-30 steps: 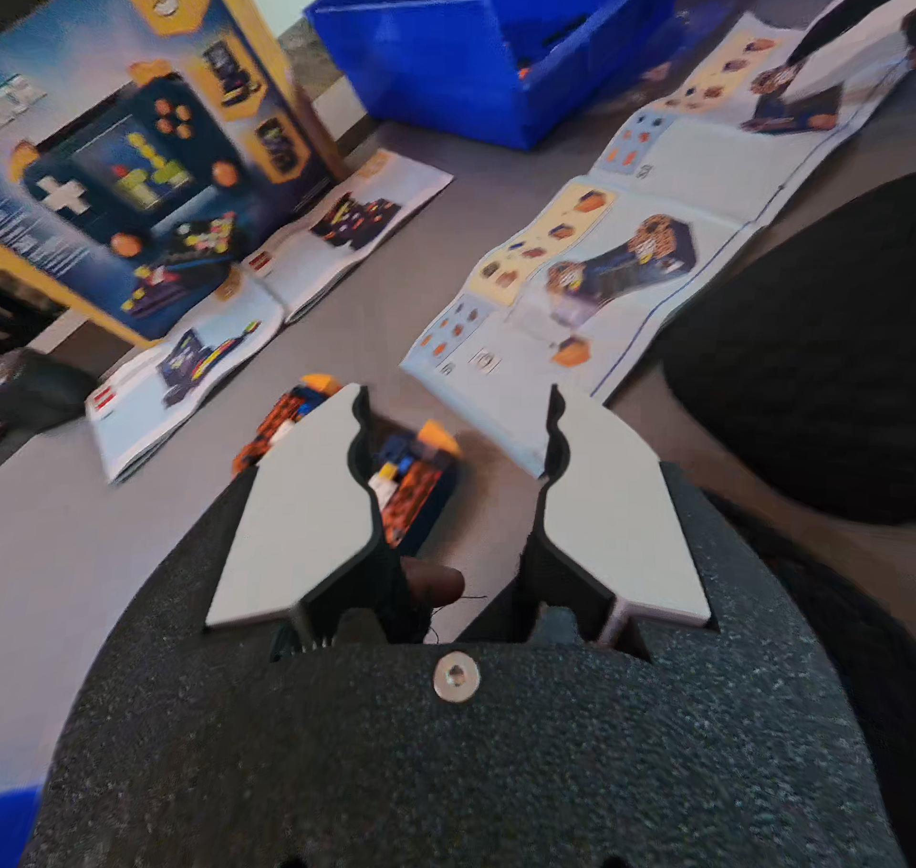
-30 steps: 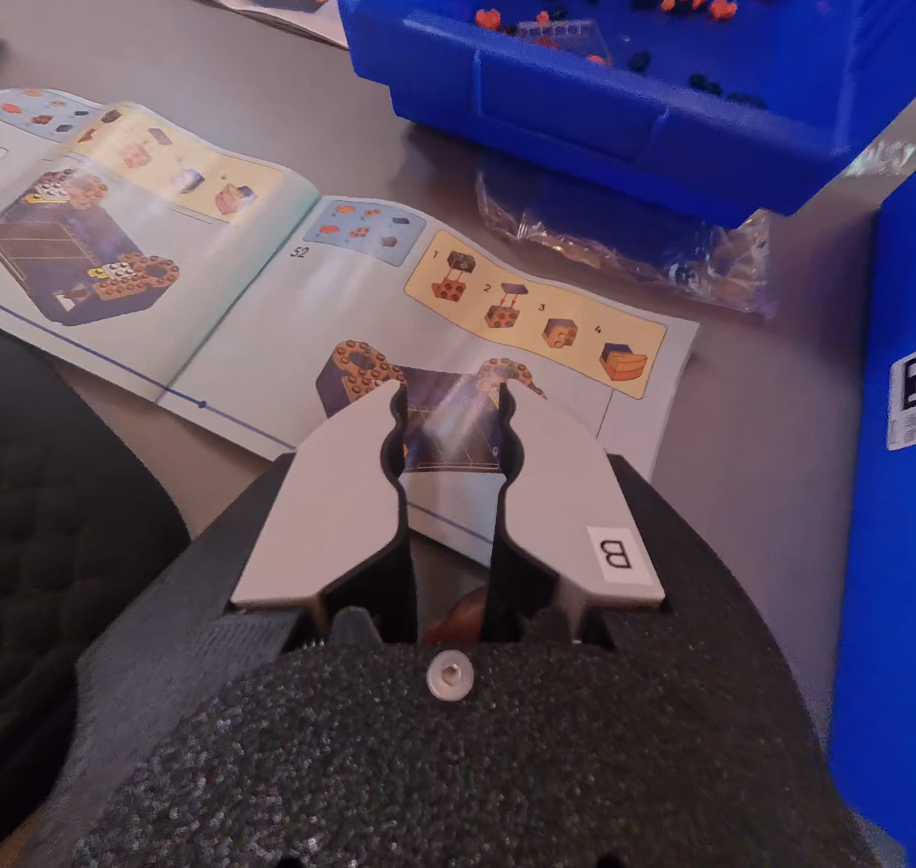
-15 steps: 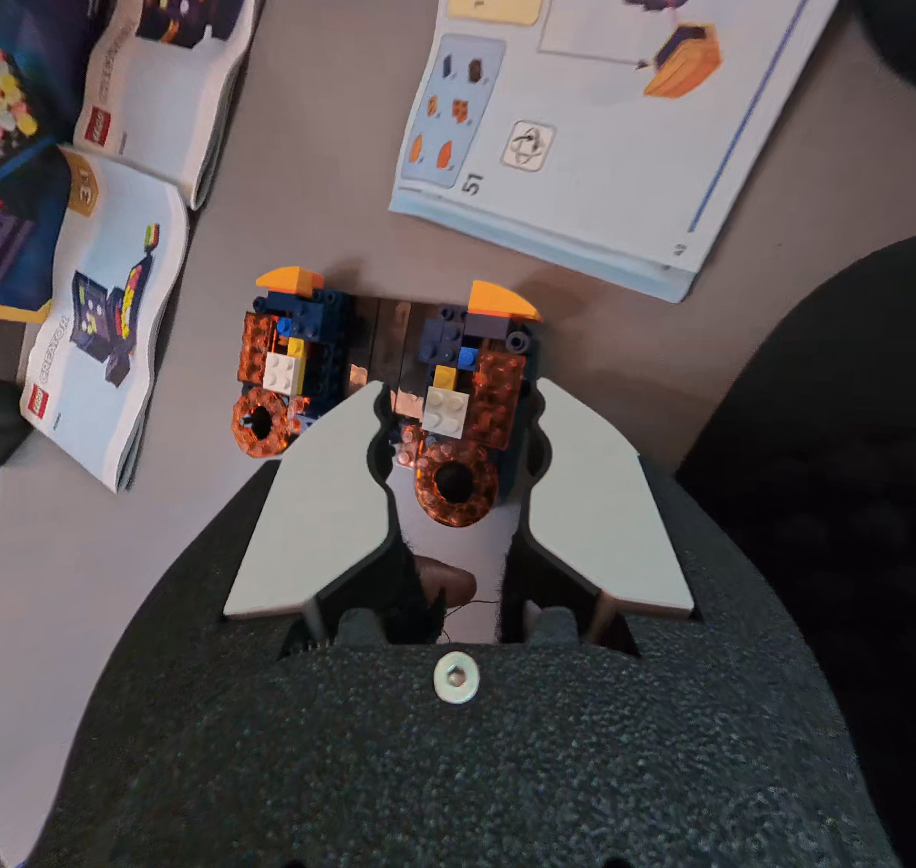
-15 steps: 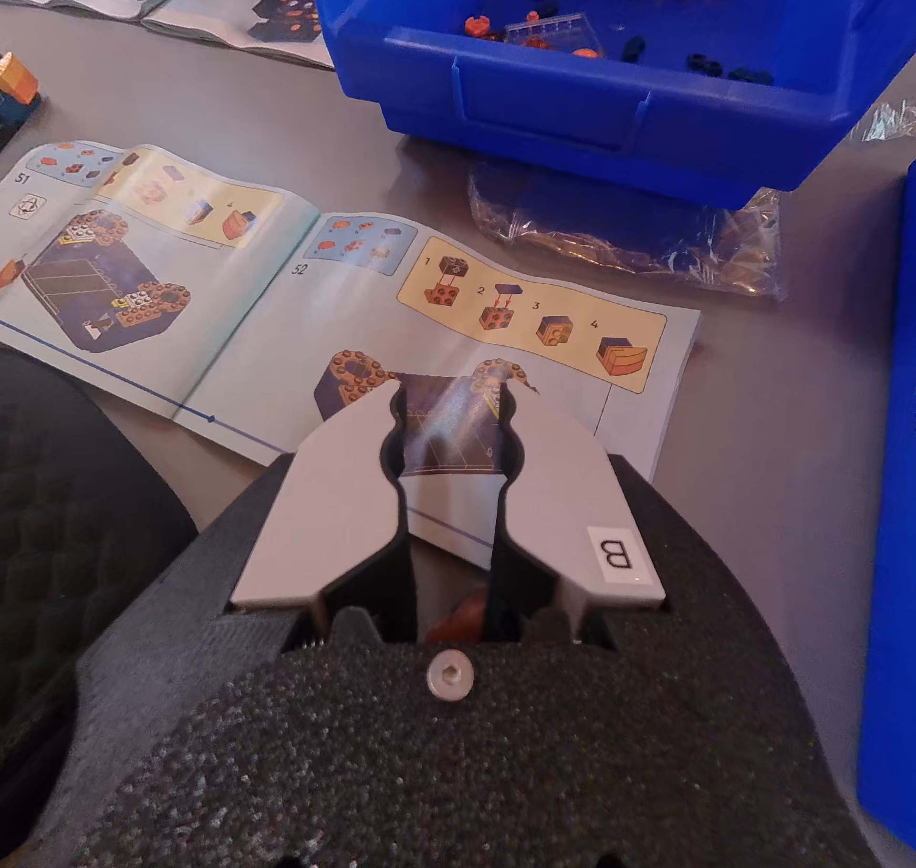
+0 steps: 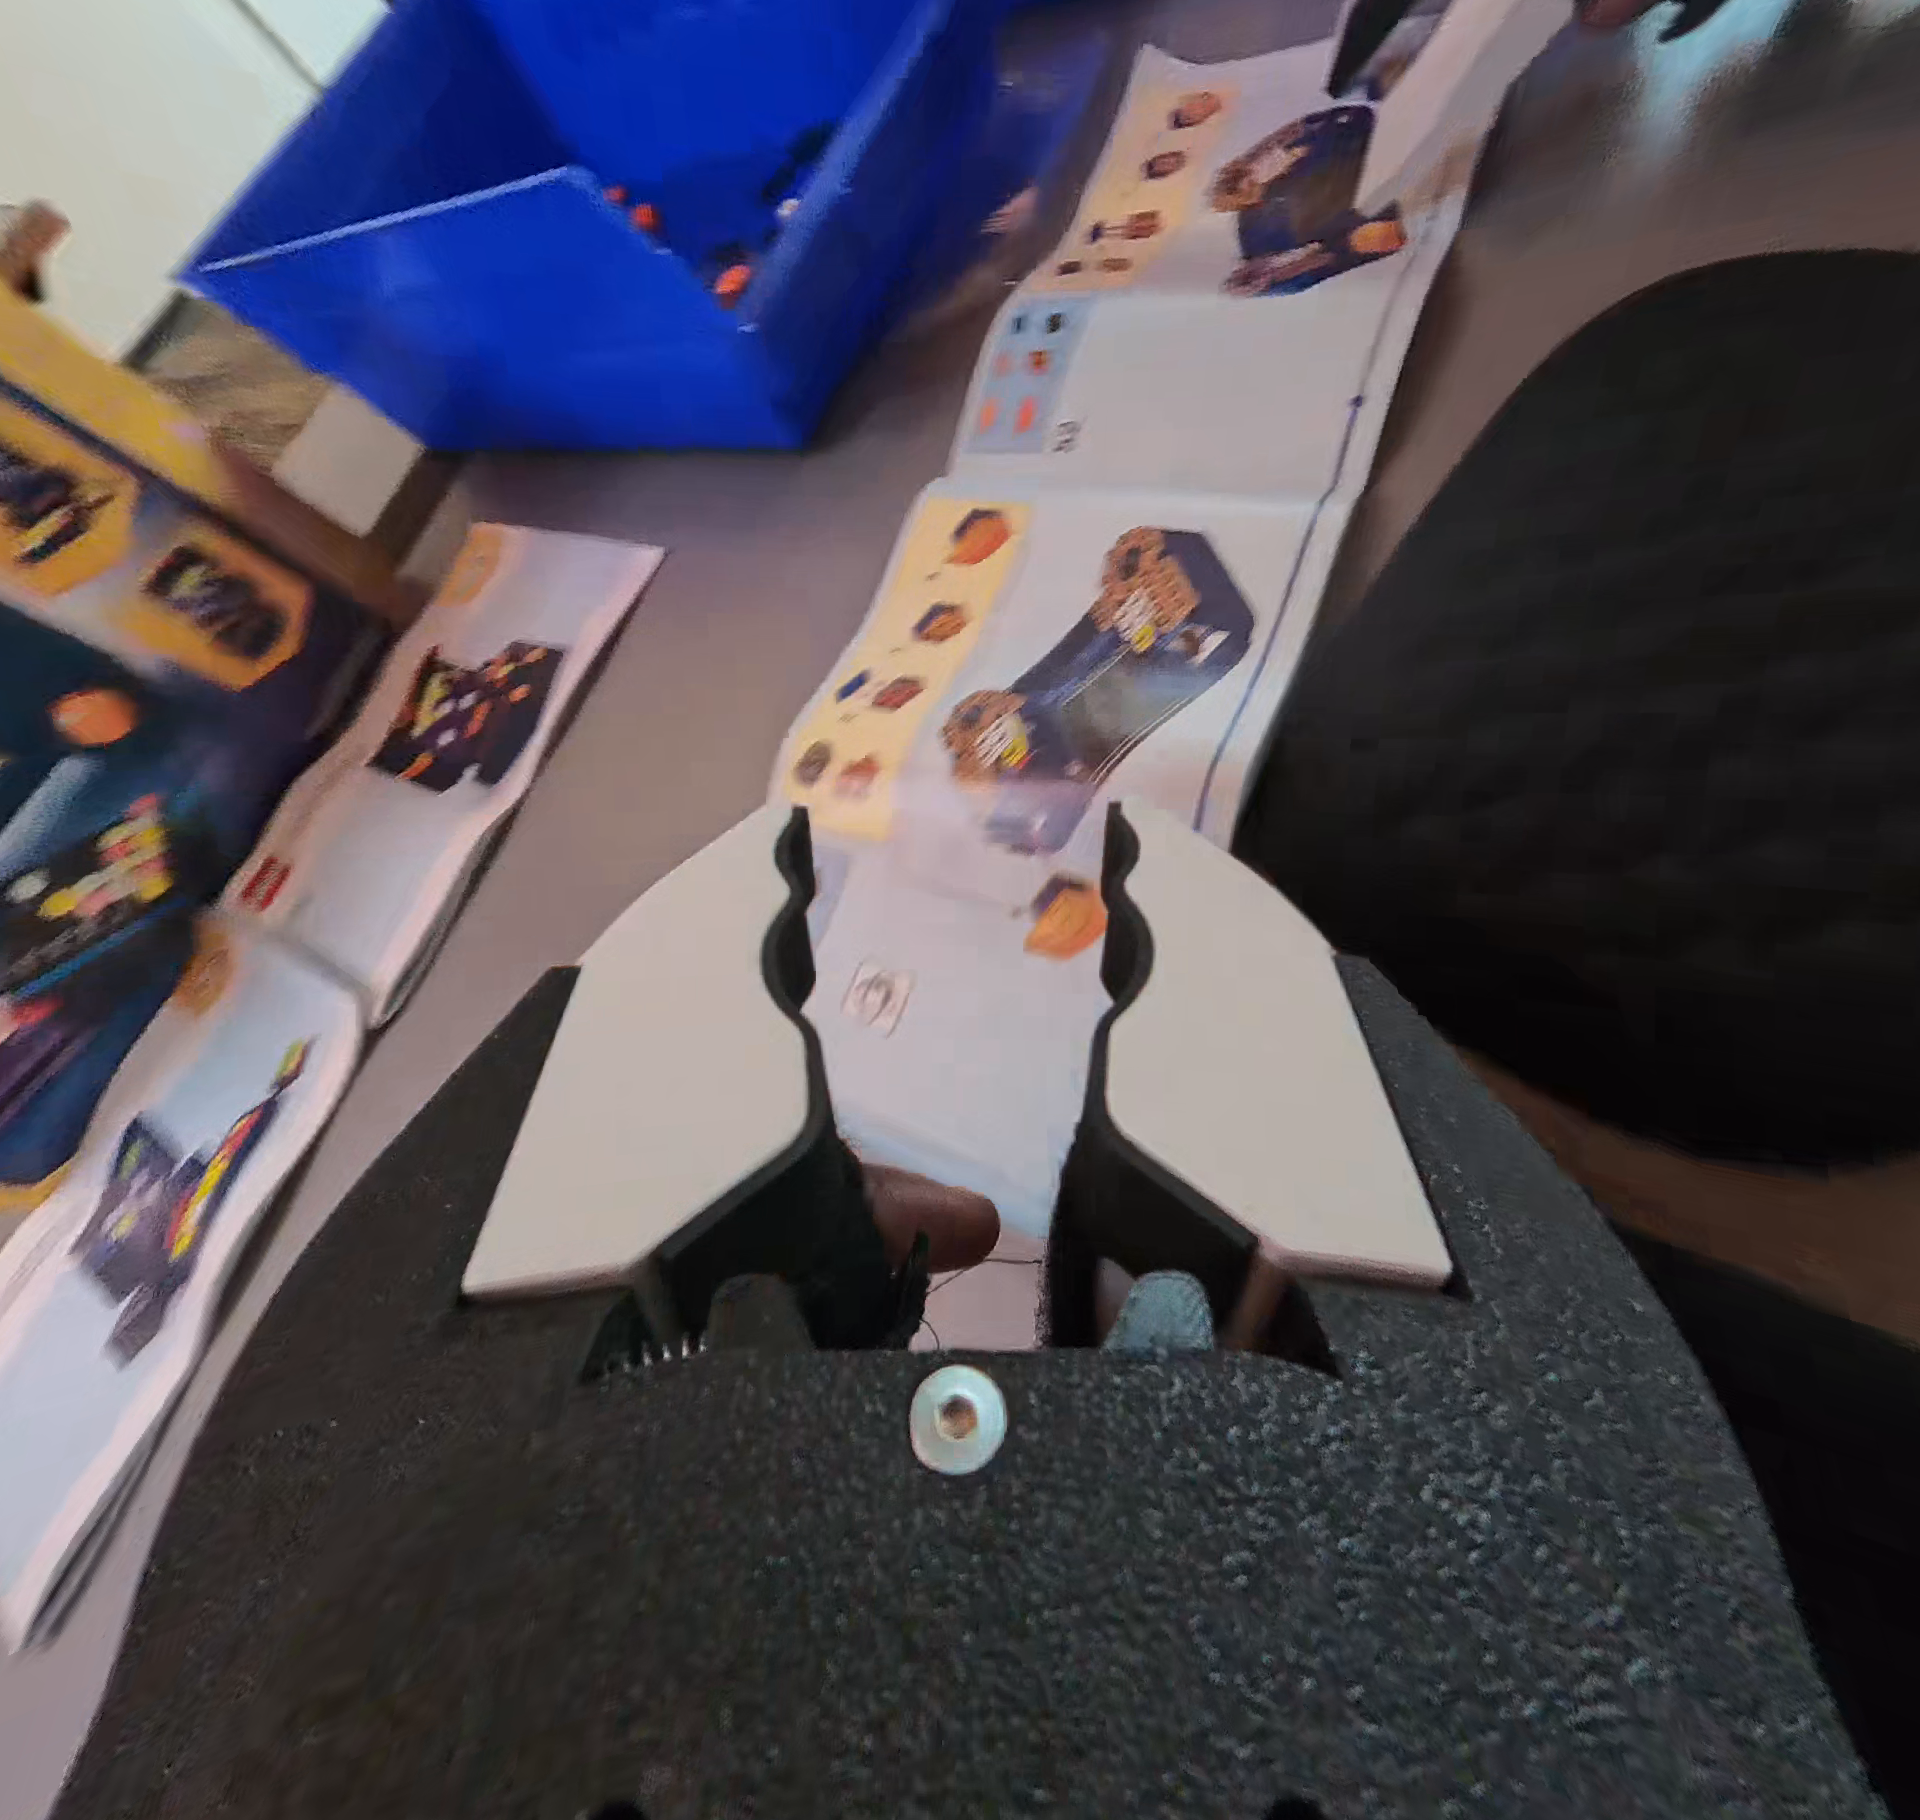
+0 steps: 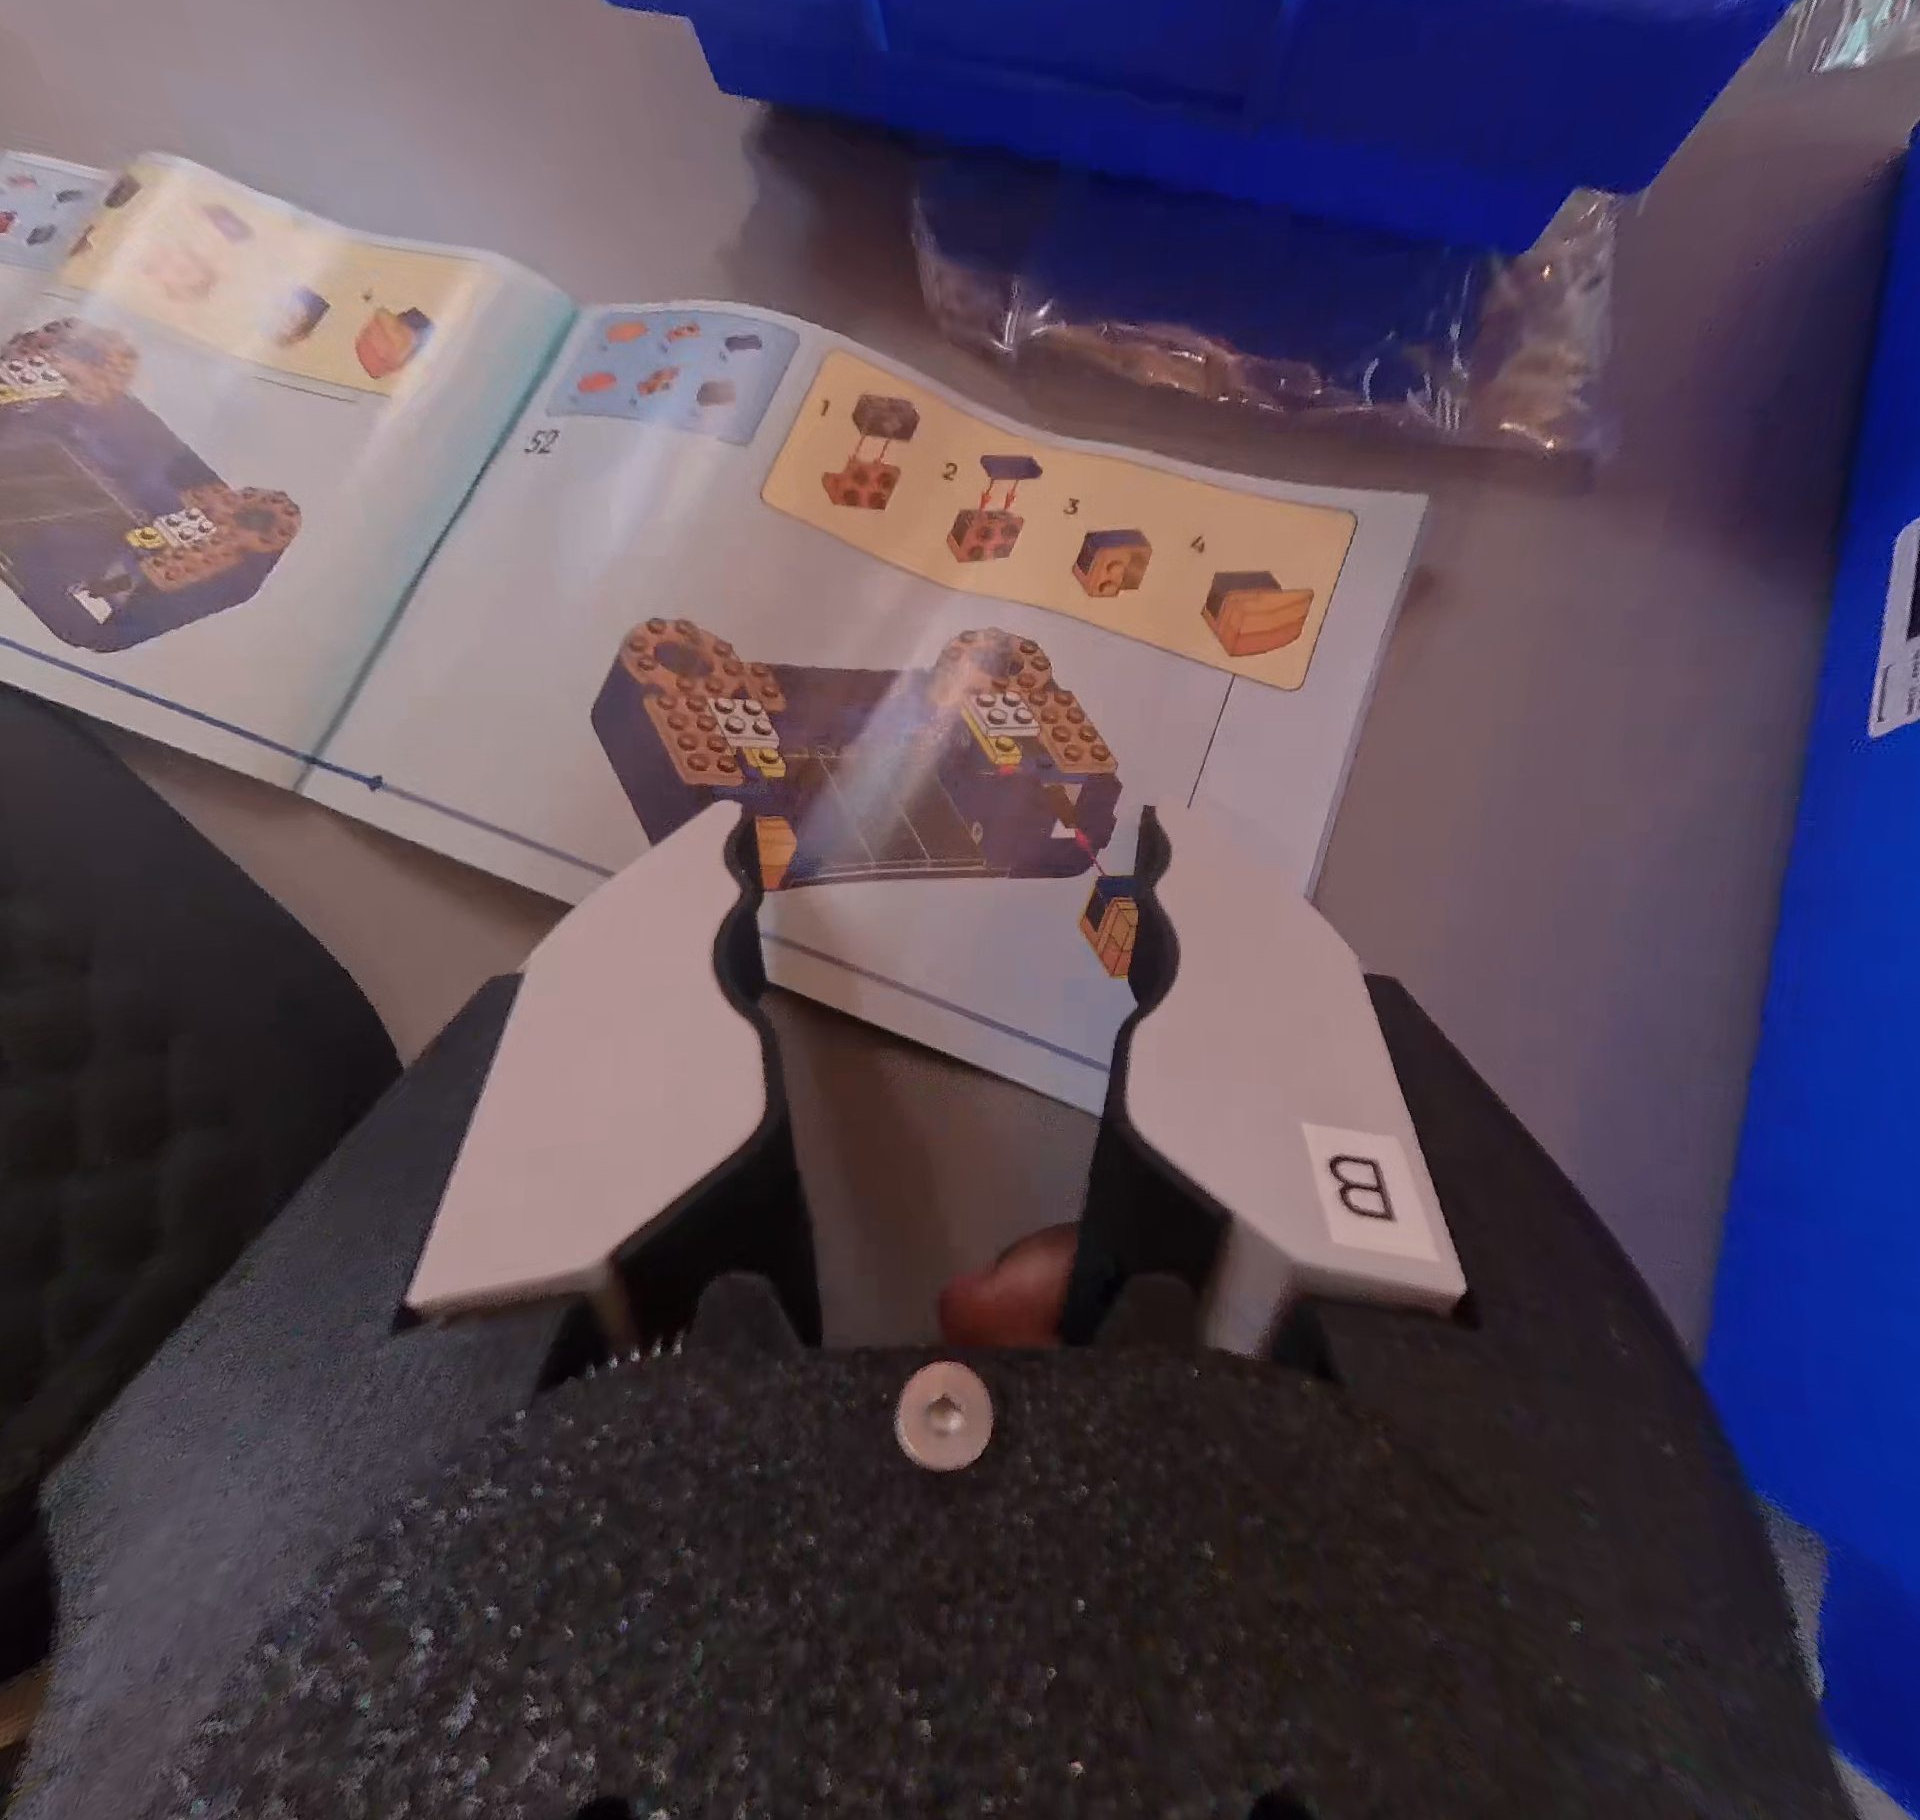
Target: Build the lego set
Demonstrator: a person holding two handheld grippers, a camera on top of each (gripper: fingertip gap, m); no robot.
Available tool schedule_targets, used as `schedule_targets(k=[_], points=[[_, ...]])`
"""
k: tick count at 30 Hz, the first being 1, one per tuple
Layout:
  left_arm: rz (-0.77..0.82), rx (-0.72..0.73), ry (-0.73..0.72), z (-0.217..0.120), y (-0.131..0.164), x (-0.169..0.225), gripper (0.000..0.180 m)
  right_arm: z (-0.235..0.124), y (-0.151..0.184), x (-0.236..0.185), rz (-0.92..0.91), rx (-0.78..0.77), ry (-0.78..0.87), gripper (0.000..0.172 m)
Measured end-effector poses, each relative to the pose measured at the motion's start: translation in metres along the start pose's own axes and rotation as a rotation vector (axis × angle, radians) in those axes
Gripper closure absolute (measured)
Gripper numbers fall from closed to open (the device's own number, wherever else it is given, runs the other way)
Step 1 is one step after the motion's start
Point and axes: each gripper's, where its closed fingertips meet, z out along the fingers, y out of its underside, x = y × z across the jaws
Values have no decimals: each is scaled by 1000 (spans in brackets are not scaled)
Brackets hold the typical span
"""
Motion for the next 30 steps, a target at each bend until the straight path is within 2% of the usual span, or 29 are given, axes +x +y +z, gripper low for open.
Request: schedule_targets(k=[2,7,12,18,20,22,26,30], points=[[13,-19,19,20,-4,9,128,1,2,5,2,-30,66,97],[-7,-42,57,43,3,23,130,3,4,3,-28,-55,118,103],[-24,-21,65,45,6,27,131,4,1,-8,-75,-58,112,133],[-26,8,53,43,3,25,131,-1,-13,-9,-180,-6,203,142],[-33,15,54,42,2,25,131,-3,-20,-16,-188,29,176,161],[-32,20,57,41,1,25,131,-3,-21,-23,-212,36,156,172],[-12,19,54,41,0,28,131,3,-15,-27,-254,-1,151,172],[-44,69,32,38,-8,23,130,-2,-28,-44,-259,87,80,172]])
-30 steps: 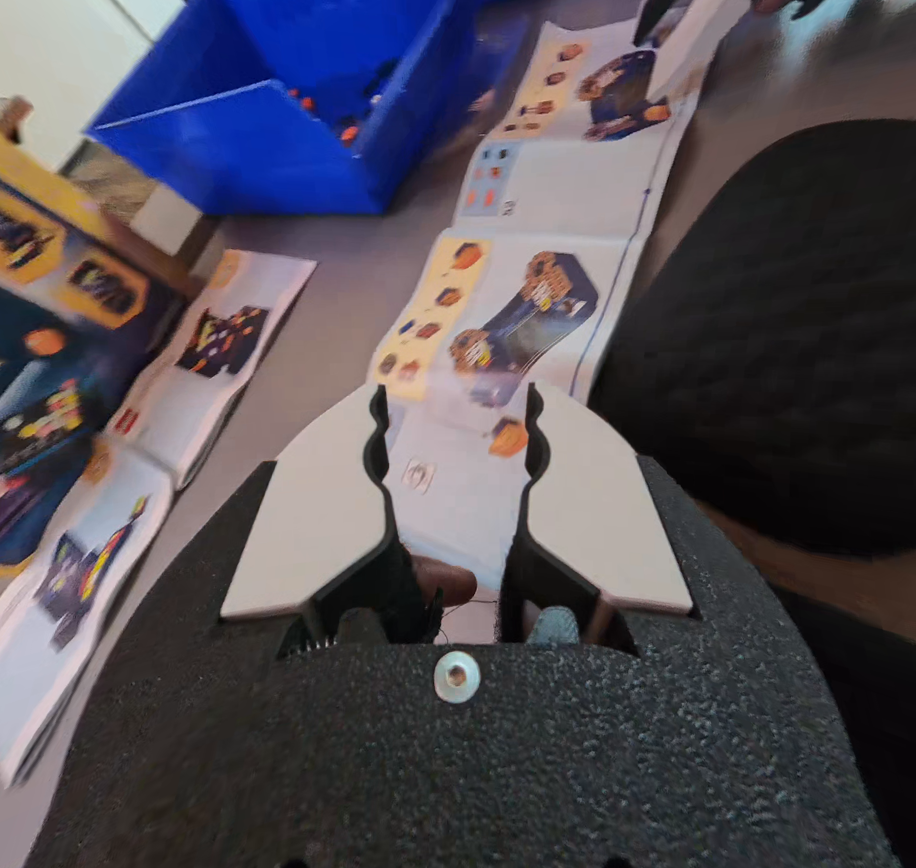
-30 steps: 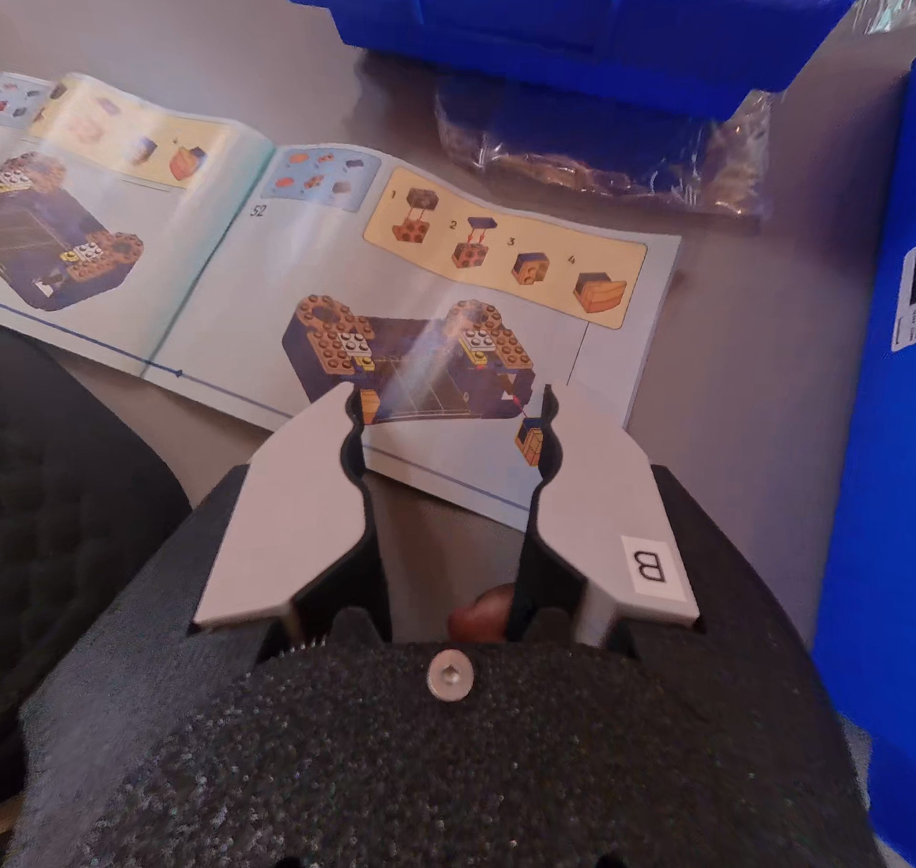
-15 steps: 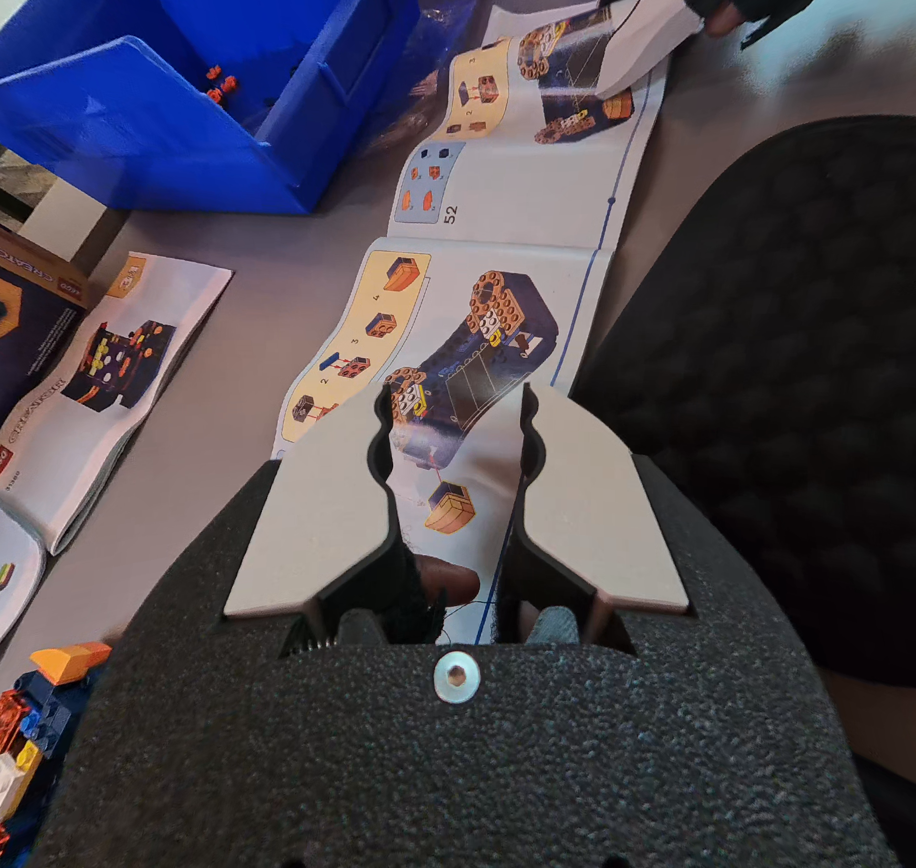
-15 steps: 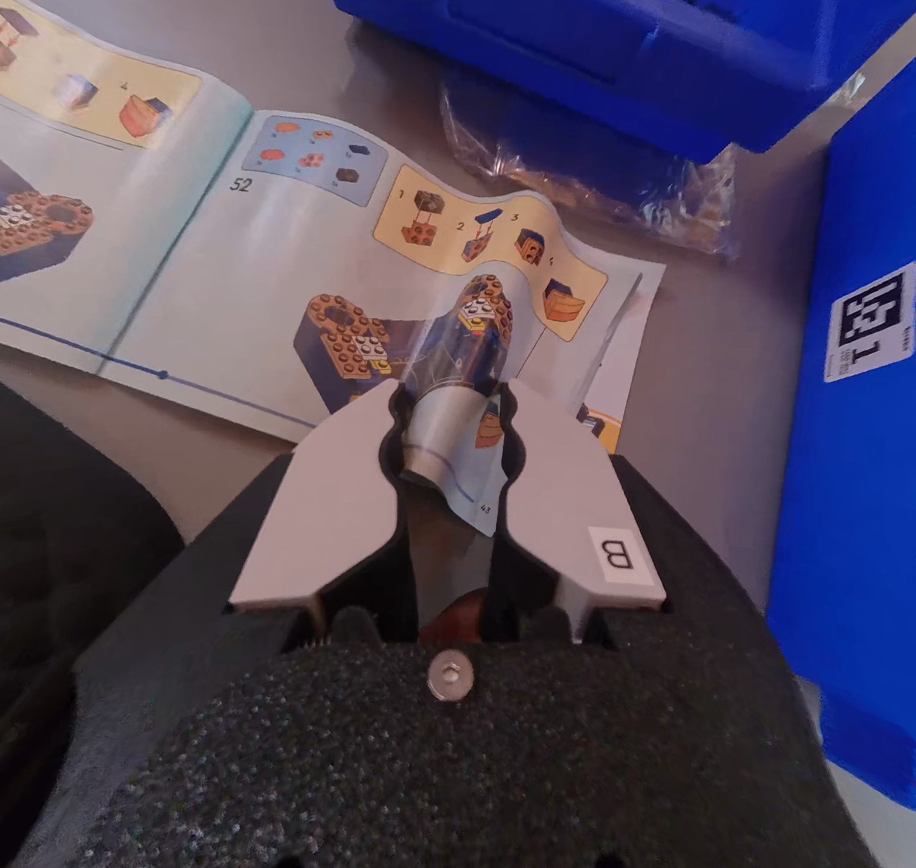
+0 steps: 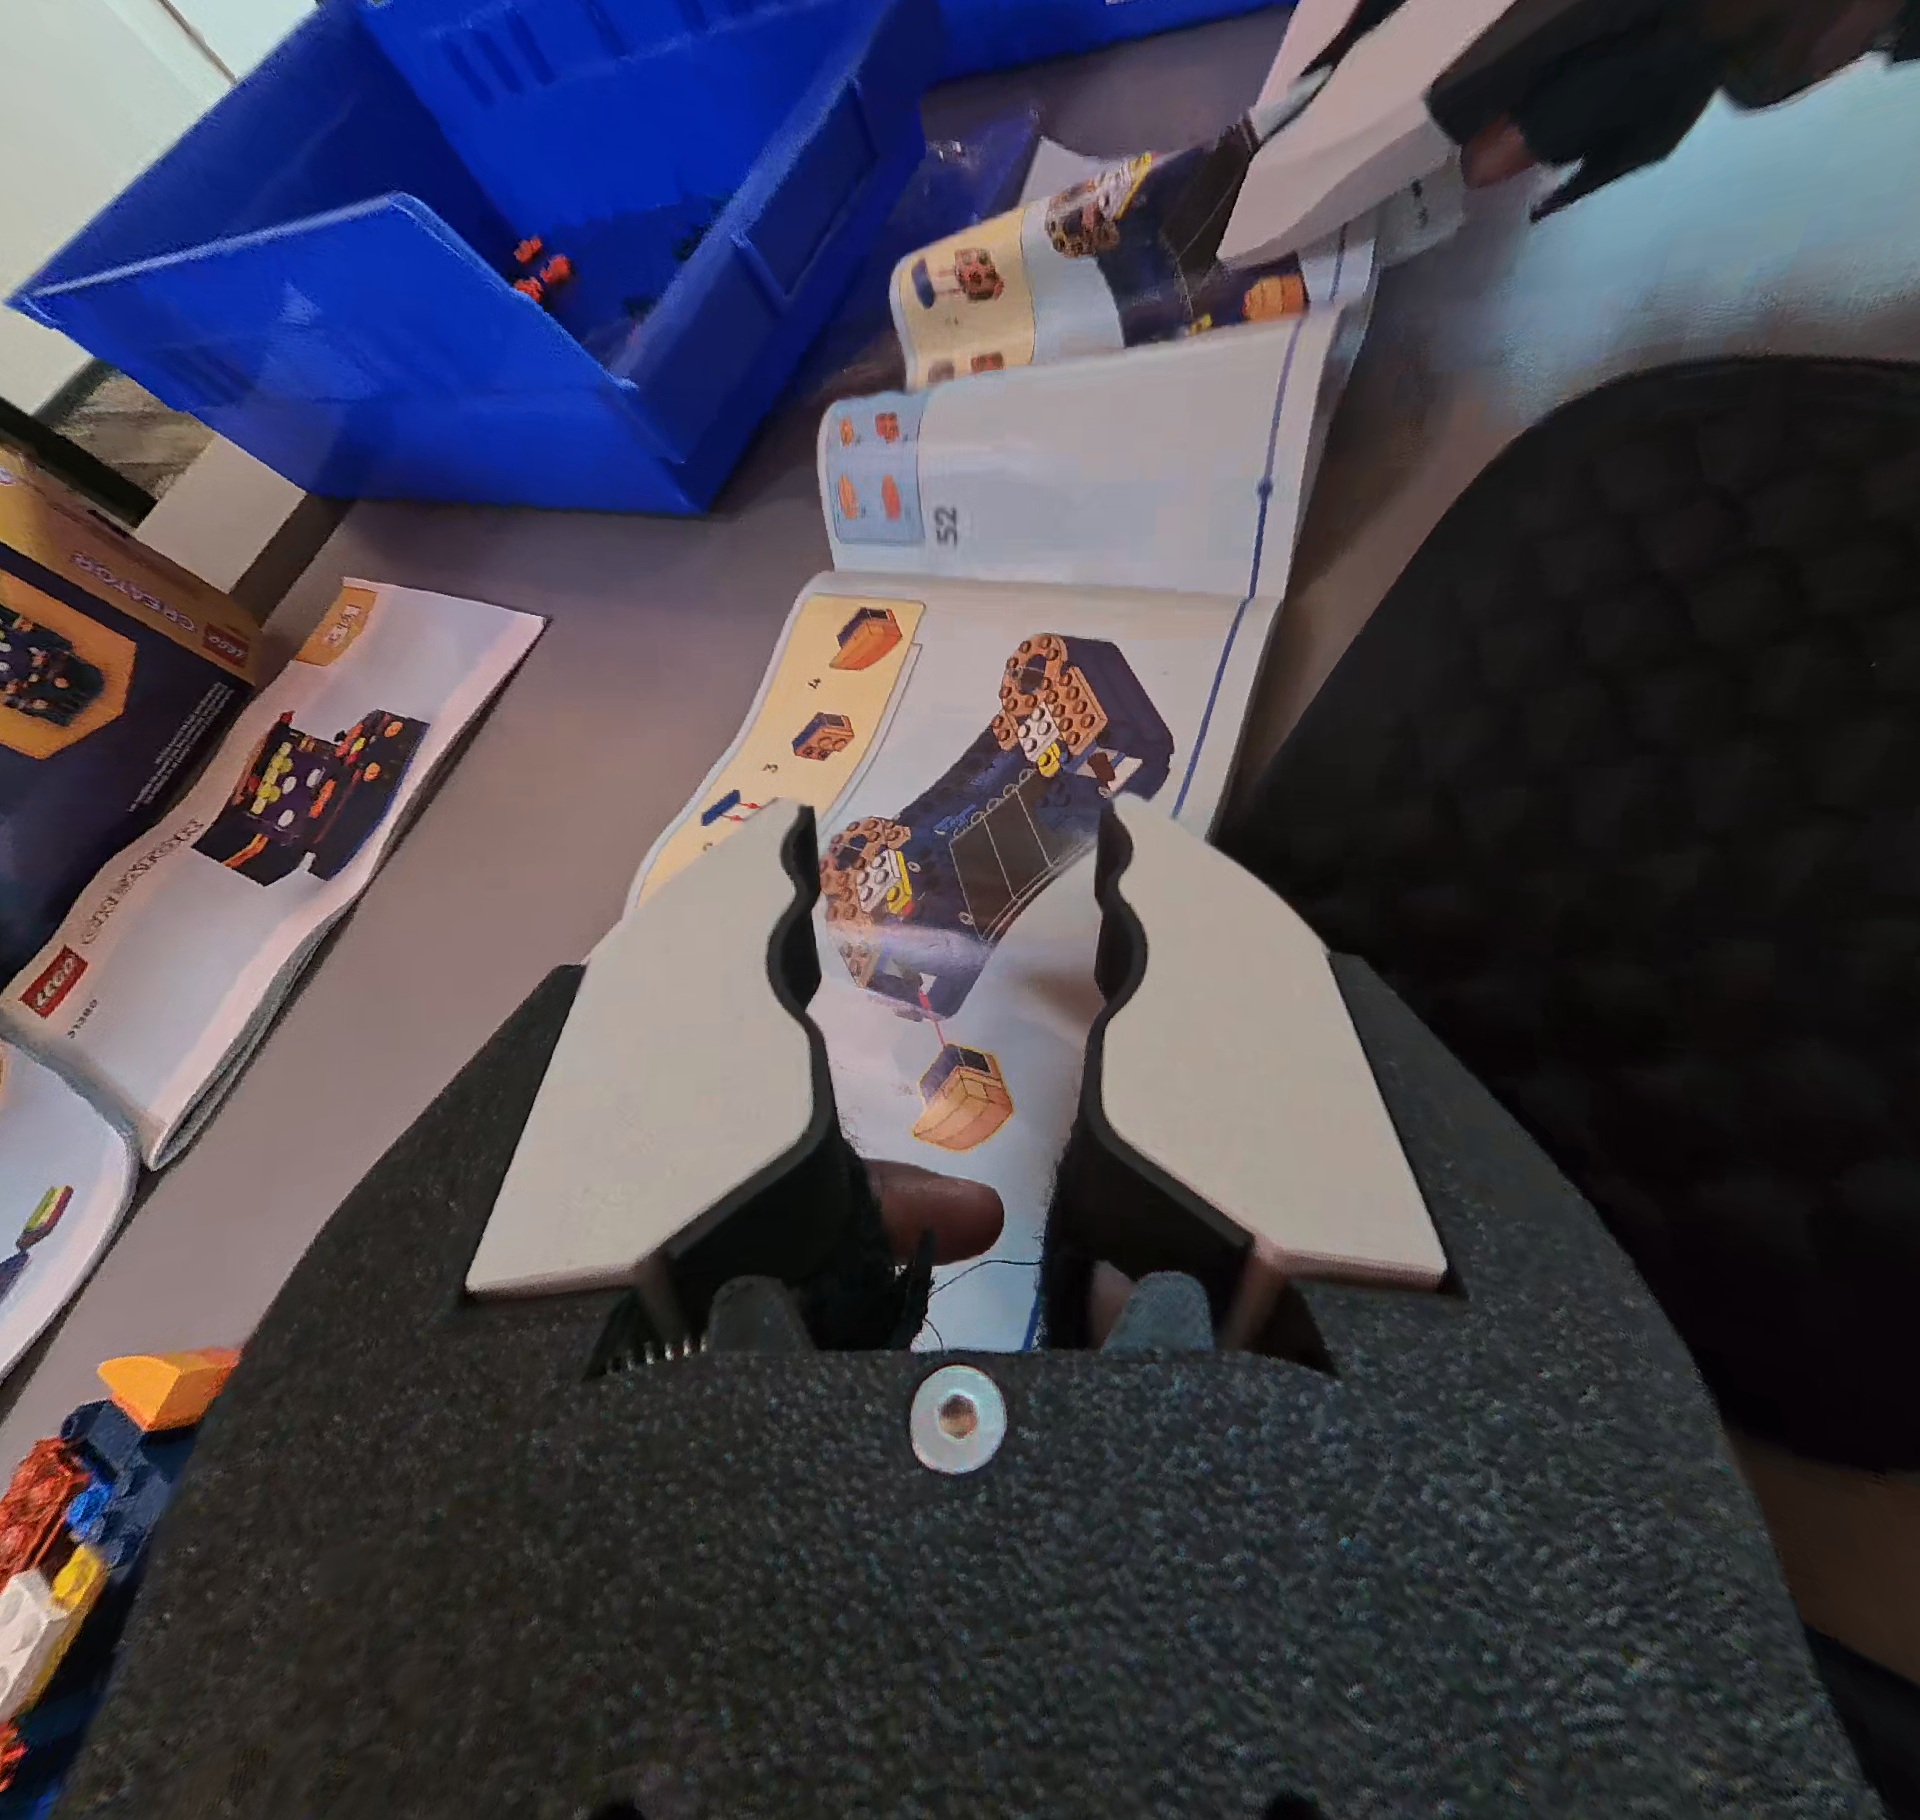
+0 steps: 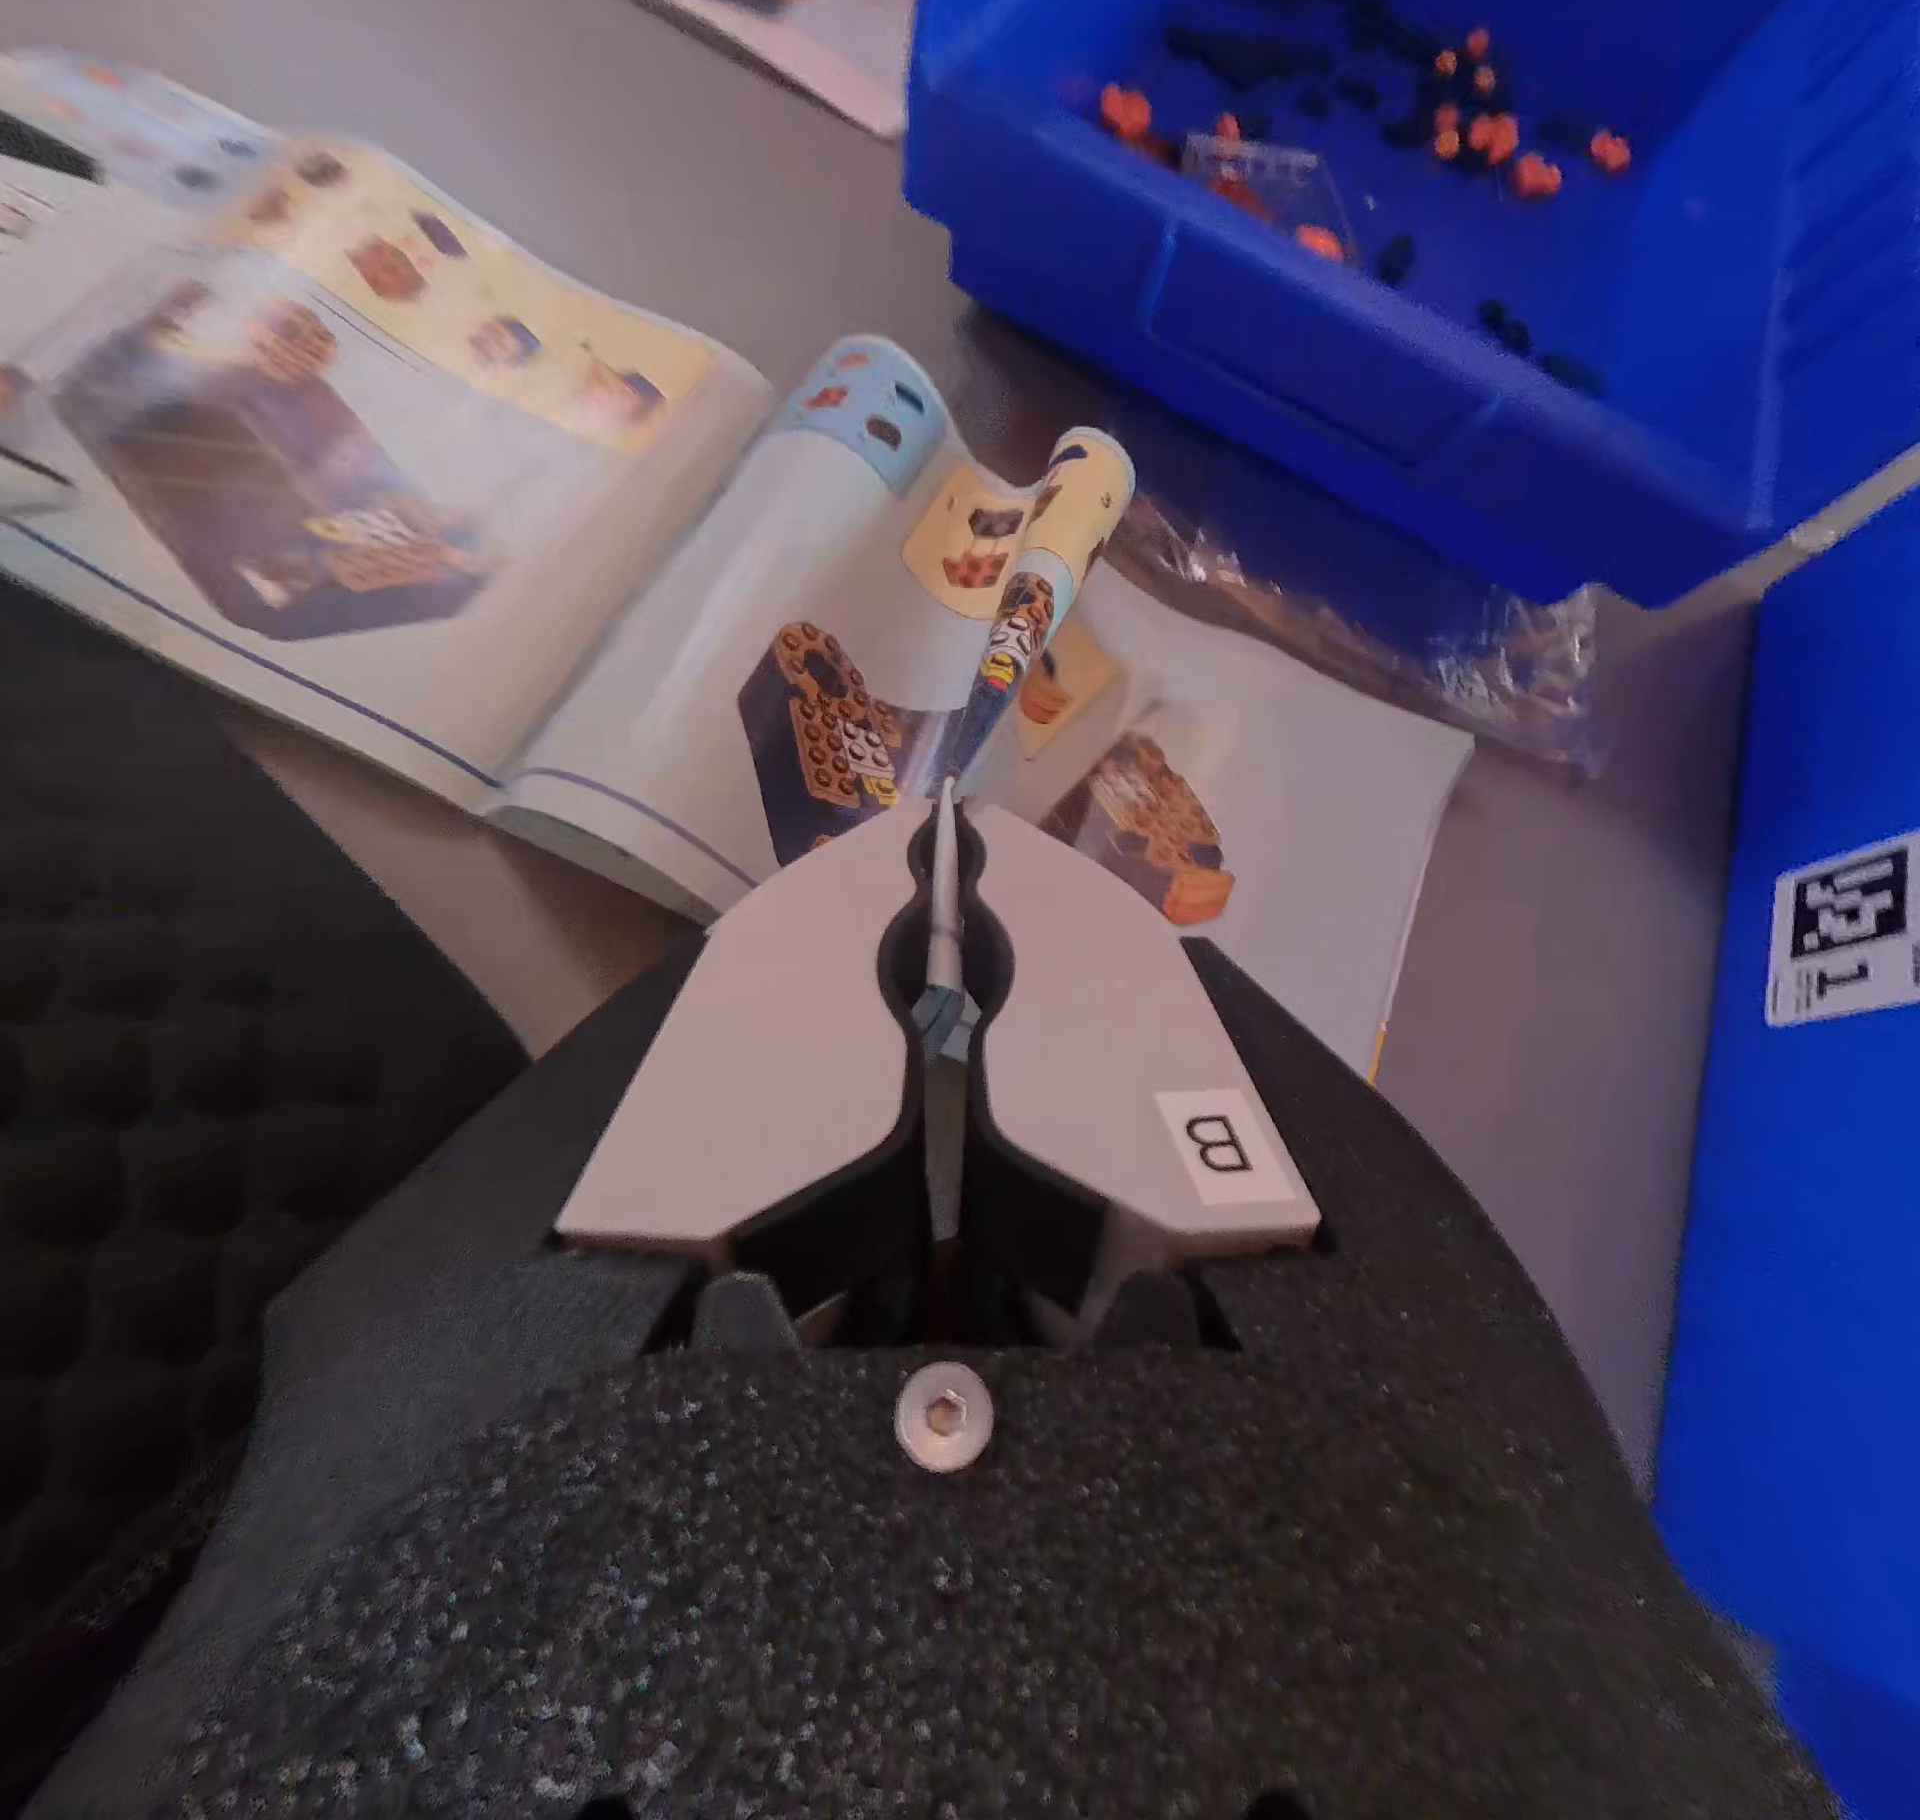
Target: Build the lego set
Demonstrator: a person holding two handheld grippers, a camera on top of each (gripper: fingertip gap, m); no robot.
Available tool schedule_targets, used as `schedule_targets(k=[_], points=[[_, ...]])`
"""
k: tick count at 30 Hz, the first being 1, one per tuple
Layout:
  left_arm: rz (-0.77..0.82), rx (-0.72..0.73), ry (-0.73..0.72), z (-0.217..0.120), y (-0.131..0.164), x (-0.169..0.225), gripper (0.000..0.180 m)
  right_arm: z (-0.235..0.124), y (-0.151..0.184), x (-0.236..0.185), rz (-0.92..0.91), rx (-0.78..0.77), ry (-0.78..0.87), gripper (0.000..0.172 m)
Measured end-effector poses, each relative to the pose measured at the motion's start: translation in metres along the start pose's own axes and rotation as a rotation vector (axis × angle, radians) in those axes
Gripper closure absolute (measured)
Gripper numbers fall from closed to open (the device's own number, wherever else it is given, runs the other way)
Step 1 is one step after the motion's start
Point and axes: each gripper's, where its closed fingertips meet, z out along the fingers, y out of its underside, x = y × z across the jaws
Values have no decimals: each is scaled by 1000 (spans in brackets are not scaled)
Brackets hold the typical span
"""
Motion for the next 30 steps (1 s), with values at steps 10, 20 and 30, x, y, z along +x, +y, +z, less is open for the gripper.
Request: schedule_targets(k=[10,20,30], points=[[-248,219,36,-12,-26,-14,123,-18,-55,-48,-79,306,-140,172],[-939,380,458,-25,-49,-12,95,-15,-90,-115,-664,375,154,172],[-1149,224,571,-12,-26,-4,154,-2,-83,-143,-890,356,182,166]])
